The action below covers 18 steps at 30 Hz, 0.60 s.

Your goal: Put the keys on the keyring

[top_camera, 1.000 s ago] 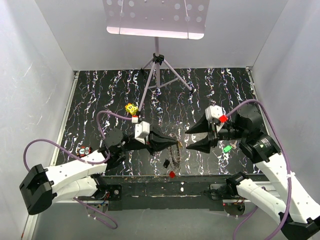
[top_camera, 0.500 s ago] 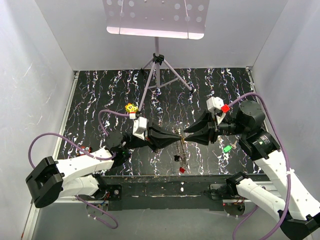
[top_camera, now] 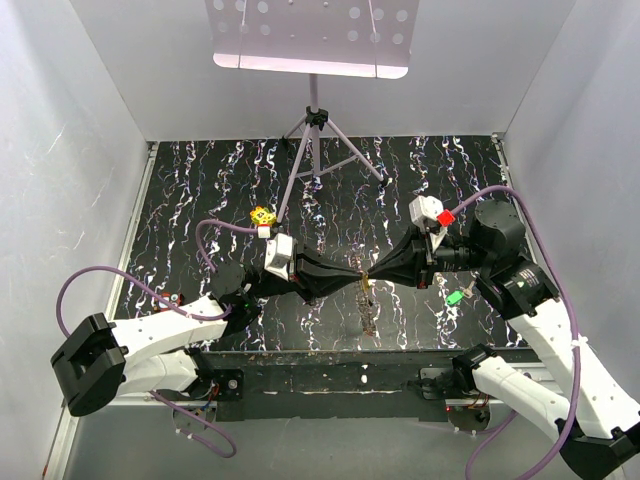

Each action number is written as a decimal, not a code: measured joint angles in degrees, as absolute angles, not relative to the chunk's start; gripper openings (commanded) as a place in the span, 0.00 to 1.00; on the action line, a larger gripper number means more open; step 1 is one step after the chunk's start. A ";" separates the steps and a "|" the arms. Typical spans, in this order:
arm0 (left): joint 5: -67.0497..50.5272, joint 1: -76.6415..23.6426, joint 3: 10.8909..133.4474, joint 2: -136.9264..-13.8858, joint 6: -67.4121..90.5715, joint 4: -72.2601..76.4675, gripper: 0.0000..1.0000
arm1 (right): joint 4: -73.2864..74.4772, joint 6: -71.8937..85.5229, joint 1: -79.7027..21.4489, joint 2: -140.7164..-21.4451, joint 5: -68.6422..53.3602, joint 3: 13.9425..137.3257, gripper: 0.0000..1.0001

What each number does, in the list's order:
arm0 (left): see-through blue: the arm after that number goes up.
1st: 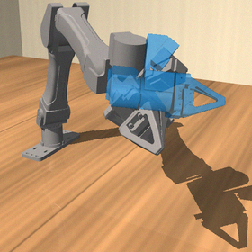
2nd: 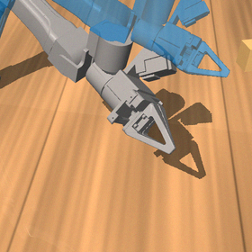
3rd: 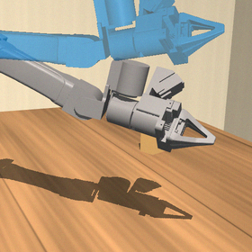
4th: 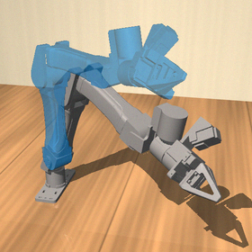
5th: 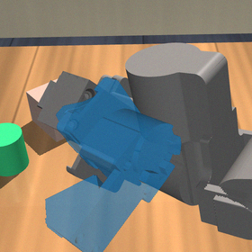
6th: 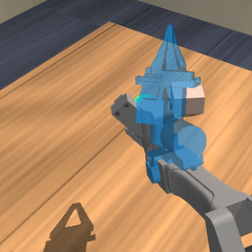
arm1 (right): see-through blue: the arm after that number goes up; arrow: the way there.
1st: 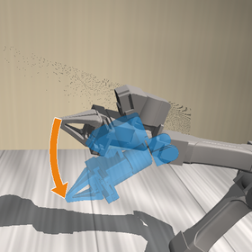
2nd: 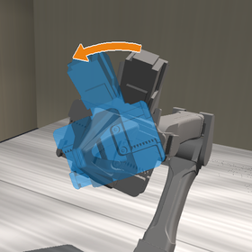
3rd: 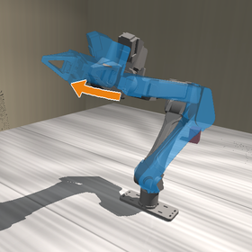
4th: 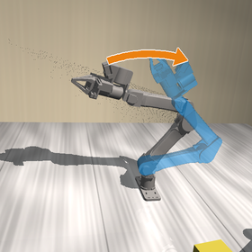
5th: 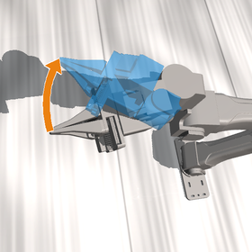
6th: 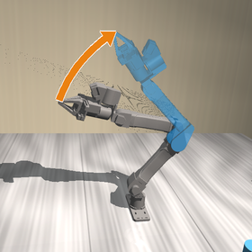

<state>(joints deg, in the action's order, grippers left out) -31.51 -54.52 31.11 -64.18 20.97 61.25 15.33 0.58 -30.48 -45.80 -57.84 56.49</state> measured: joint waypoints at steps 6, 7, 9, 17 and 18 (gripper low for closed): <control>-31.48 -54.52 31.11 -64.10 21.08 61.21 0.00 | 15.55 0.27 -30.48 -46.04 -57.82 56.49 0.01; -31.48 -54.52 31.11 -63.96 21.06 61.01 0.00 | 15.55 0.25 -30.48 -46.09 -57.82 56.49 0.01; -31.44 -54.52 31.11 -63.59 21.02 60.66 0.00 | 15.79 0.25 -30.48 -46.13 -57.82 56.49 0.01; -31.03 -54.57 31.11 -60.73 19.94 58.94 0.00 | 16.69 0.36 -30.48 -46.65 -58.83 56.29 0.01; -31.00 -54.57 31.11 -60.53 19.92 58.96 0.00 | 16.51 0.64 -30.50 -46.85 -58.98 56.07 0.01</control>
